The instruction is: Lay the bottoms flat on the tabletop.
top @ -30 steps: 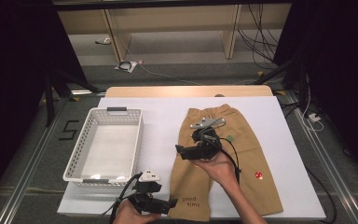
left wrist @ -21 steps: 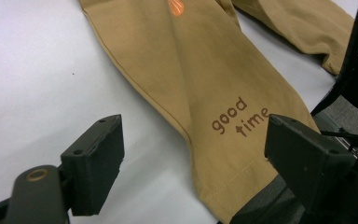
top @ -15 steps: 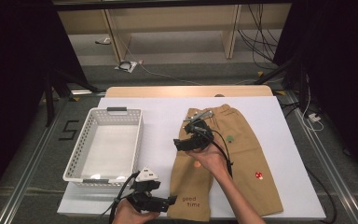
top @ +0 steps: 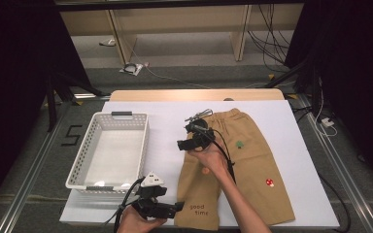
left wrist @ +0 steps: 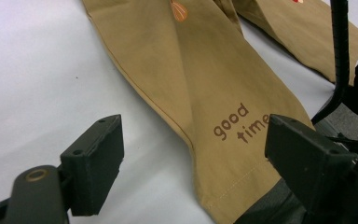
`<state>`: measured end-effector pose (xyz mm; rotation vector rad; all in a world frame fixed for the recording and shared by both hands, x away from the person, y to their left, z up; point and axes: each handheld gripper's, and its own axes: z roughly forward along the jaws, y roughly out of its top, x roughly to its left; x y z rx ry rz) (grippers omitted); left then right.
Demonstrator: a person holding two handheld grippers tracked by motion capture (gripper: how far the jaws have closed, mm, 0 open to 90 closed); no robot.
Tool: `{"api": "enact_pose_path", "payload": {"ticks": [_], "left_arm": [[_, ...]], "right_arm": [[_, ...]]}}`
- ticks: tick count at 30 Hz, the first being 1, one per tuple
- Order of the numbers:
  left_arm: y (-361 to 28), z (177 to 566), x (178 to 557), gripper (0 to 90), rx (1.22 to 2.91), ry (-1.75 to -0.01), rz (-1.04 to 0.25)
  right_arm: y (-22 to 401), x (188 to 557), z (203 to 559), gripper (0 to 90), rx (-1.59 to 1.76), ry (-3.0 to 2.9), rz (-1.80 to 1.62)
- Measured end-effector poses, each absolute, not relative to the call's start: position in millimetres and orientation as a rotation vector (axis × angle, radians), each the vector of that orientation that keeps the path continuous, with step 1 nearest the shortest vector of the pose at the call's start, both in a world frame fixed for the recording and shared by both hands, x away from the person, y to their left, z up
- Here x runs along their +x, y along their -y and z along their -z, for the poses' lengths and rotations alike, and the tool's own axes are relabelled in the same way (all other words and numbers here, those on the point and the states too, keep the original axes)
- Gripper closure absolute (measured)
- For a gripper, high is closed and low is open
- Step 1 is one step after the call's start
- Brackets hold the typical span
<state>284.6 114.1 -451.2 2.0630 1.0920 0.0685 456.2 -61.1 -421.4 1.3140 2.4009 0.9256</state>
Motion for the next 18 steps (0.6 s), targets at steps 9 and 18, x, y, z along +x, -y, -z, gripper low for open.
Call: {"api": "enact_pose_path", "payload": {"ticks": [9, 18], "left_arm": [[-112, 453, 284, 19.6, 2.067, -1.084, -0.071], [-109, 456, 284, 19.6, 2.080, -1.081, -0.072]], "right_arm": [[57, 468, 430, 22.1, 1.337, -2.407, -0.869], [55, 474, 435, 23.3, 1.320, -2.428, -0.805]]}}
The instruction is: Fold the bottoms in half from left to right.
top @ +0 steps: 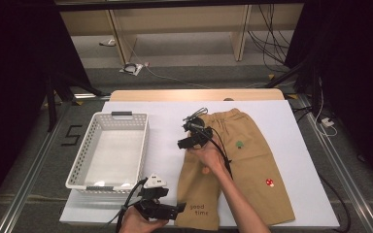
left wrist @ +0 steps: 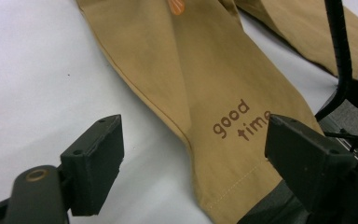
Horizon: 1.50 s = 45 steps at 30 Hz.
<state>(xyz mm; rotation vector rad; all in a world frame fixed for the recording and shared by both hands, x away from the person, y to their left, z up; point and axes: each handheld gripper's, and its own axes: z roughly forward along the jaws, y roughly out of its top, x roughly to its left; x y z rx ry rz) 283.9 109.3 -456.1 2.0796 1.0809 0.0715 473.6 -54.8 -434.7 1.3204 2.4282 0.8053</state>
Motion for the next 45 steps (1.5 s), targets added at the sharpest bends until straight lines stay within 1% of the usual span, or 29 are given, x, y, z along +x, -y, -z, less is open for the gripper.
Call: {"api": "enact_pose_path", "payload": {"ticks": [4, 12, 13, 14, 16, 18, 21, 22, 23, 24, 25, 26, 27, 28, 30, 32, 33, 34, 36, 45], "left_arm": [[-107, 459, 286, 20.5, 2.083, -1.085, -0.070], [-102, 465, 288, 29.2, 2.107, -1.079, -0.056], [-101, 465, 288, 29.2, 2.112, -1.077, -0.057], [-101, 466, 288, 32.6, 2.114, -1.074, -0.055], [-100, 466, 288, 34.1, 2.121, -1.072, -0.062], [-99, 469, 289, 39.2, 2.135, -1.077, -0.061], [-98, 472, 290, 43.9, 2.151, -1.076, -0.048], [-97, 474, 291, 43.9, 2.156, -1.081, -0.032], [-96, 475, 291, 46.0, 2.160, -1.084, -0.025], [-95, 477, 292, 51.3, 2.174, -1.081, -0.016], [-94, 478, 292, 51.3, 2.177, -1.081, -0.013], [-93, 478, 292, 58.6, 2.177, -1.083, -0.010], [-92, 479, 292, 58.6, 2.181, -1.080, -0.008], [-91, 480, 293, 61.2, 2.183, -1.071, 0.001], [-90, 480, 293, 69.8, 2.175, -1.072, 0.010], [-91, 478, 291, 80.3, 2.167, -1.059, 0.000], [-91, 478, 291, 83.0, 2.167, -1.059, 0.000], [-91, 477, 290, 83.0, 2.161, -1.051, -0.003], [-91, 475, 290, 87.1, 2.151, -1.038, -0.001], [-89, 466, 284, 88.1, 2.128, -0.981, -0.018]], "right_arm": [[55, 475, 436, 24.1, 1.326, -2.428, -0.795], [54, 479, 440, 24.6, 1.329, -2.437, -0.769], [54, 479, 440, 24.6, 1.329, -2.437, -0.769], [53, 480, 442, 24.6, 1.333, -2.441, -0.758], [52, 480, 442, 24.5, 1.334, -2.441, -0.758], [51, 481, 444, 24.5, 1.333, -2.445, -0.749], [50, 480, 444, 24.5, 1.331, -2.447, -0.749], [50, 480, 444, 24.5, 1.330, -2.447, -0.746], [49, 480, 444, 24.5, 1.326, -2.451, -0.741], [49, 479, 444, 24.5, 1.322, -2.448, -0.737], [49, 479, 444, 24.5, 1.322, -2.448, -0.737], [49, 479, 444, 24.5, 1.318, -2.455, -0.726], [49, 479, 444, 24.5, 1.318, -2.455, -0.726], [49, 479, 445, 24.5, 1.319, -2.457, -0.721], [49, 479, 445, 24.5, 1.323, -2.453, -0.717], [48, 480, 446, 24.5, 1.324, -2.459, -0.714], [48, 480, 446, 24.5, 1.324, -2.459, -0.714], [48, 479, 447, 24.5, 1.322, -2.462, -0.709], [45, 479, 450, 24.5, 1.311, -2.475, -0.674], [38, 476, 456, 24.9, 1.299, -2.502, -0.612]]}}
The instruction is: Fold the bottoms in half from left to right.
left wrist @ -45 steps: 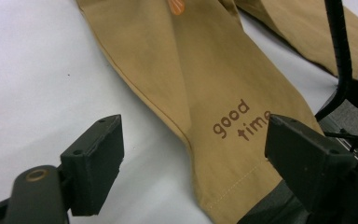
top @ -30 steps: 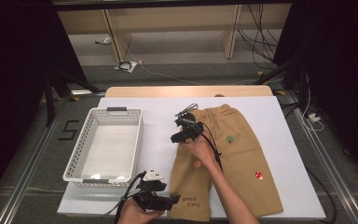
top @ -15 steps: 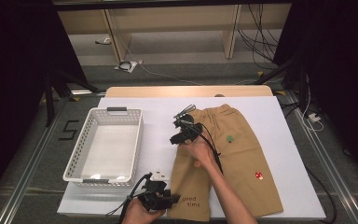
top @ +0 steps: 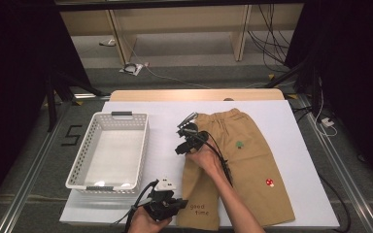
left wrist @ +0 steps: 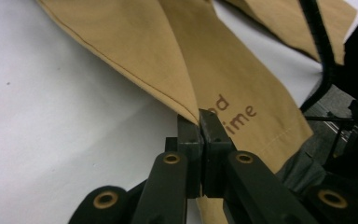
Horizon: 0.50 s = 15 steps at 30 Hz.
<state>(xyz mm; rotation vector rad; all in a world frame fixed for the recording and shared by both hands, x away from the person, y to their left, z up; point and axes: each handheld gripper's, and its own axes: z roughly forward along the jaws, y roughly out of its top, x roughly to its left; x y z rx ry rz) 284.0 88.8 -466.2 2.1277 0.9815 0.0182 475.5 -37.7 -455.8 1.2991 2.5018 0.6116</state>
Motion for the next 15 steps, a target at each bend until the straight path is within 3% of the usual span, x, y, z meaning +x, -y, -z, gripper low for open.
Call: {"api": "enact_pose_path", "payload": {"ticks": [9, 15], "left_arm": [[-90.2, 462.5, 282.6, 88.1, 2.111, -0.972, -0.028], [-90.5, 461.9, 282.3, 88.1, 2.108, -0.972, -0.031]], "right_arm": [[37.3, 474.5, 461.5, 31.5, 1.293, -2.510, -0.536], [37.8, 473.1, 462.4, 54.8, 1.292, -2.520, -0.497]]}}
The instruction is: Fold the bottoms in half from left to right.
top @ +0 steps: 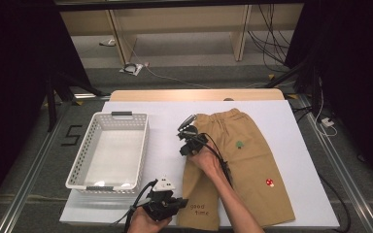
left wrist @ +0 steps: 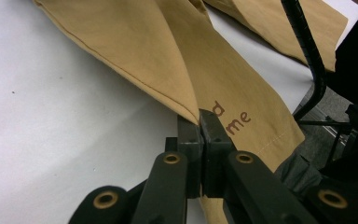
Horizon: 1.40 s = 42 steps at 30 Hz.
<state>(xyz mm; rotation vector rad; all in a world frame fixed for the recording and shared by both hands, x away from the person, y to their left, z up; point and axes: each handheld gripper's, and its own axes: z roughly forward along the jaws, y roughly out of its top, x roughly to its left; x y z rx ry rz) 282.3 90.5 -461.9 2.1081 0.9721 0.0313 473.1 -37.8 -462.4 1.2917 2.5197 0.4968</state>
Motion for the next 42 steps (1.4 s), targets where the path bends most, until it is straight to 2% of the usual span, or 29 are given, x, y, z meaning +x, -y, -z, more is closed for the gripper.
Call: {"api": "enact_pose_path", "payload": {"ticks": [3, 6, 8, 22, 28, 42], "left_arm": [[-91, 461, 283, 88.1, 2.102, -0.972, -0.031], [-91, 462, 283, 88.1, 2.102, -0.971, -0.028], [-91, 462, 283, 88.1, 2.100, -0.972, -0.024], [-88, 454, 281, 88.1, 2.057, -0.954, 0.015], [-80, 446, 278, 88.1, 2.043, -0.920, 0.003], [-52, 427, 277, 88.1, 2.015, -0.843, 0.044]], "right_arm": [[38, 473, 462, 71.8, 1.295, -2.536, -0.522], [38, 472, 460, 84.0, 1.279, -2.547, -0.545], [40, 471, 456, 88.3, 1.277, -2.544, -0.566], [58, 467, 435, 89.4, 1.292, -2.509, -0.720], [81, 459, 412, 89.4, 1.303, -2.468, -0.808], [140, 446, 389, 89.4, 1.345, -2.392, -0.891]]}}
